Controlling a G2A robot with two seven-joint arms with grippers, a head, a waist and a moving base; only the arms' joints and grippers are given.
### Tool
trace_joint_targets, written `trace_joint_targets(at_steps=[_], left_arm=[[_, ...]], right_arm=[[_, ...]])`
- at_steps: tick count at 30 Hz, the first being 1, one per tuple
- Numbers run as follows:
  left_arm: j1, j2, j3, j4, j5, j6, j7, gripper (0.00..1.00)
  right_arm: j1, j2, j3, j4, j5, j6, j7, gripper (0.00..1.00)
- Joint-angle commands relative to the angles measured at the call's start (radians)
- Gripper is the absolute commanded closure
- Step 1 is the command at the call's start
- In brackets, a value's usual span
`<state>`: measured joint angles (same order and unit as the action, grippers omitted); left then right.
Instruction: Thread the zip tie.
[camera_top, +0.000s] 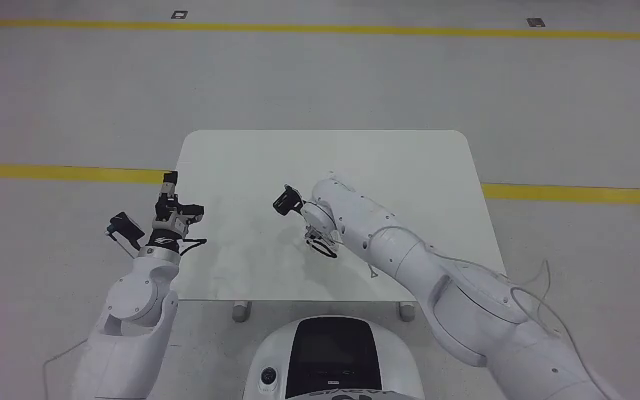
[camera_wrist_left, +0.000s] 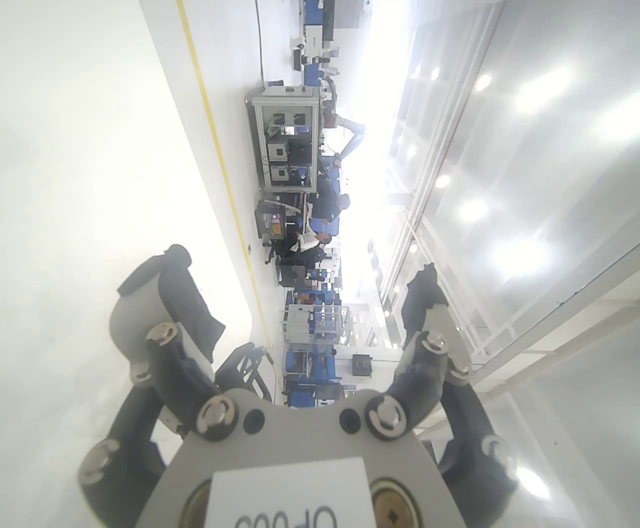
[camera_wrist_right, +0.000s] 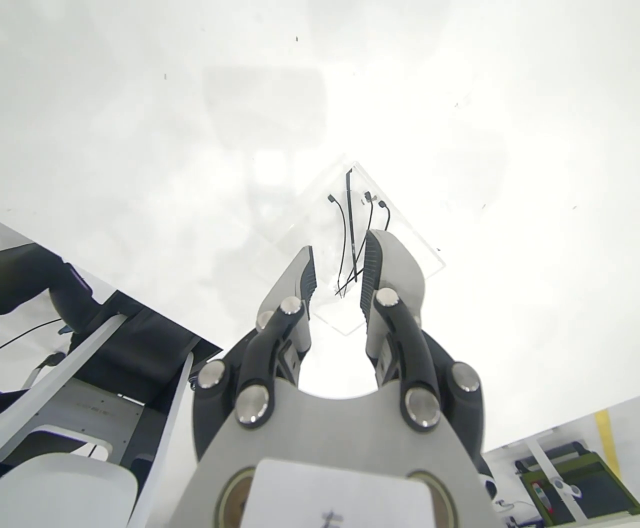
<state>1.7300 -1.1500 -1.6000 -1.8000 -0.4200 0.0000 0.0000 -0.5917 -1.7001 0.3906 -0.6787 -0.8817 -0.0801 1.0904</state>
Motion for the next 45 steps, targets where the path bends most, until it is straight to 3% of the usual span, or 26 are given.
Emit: trace_joint_targets(at_steps=[1,25,33,45], left_arm=[[0.000,0.000,0.000,0.000,0.000,0.000,0.000,0.00],[0.000,0.000,0.000,0.000,0.000,0.000,0.000,0.00],[0.000,0.000,0.000,0.000,0.000,0.000,0.000,0.00],[0.000,0.000,0.000,0.000,0.000,0.000,0.000,0.00]], right_arm=[[-0.001,-0.005,-0.001,0.015,-0.006,-0.001,-0.004,0.77],[0.012,-0.093,-0.004,0.206,-0.032,-0.047,-0.085,0.78],[0.017,-0.121,-0.004,0.258,-0.041,-0.055,-0.098,0.86],[0.027,-0.155,0.006,0.327,-0.040,-0.087,-0.112,0.85]])
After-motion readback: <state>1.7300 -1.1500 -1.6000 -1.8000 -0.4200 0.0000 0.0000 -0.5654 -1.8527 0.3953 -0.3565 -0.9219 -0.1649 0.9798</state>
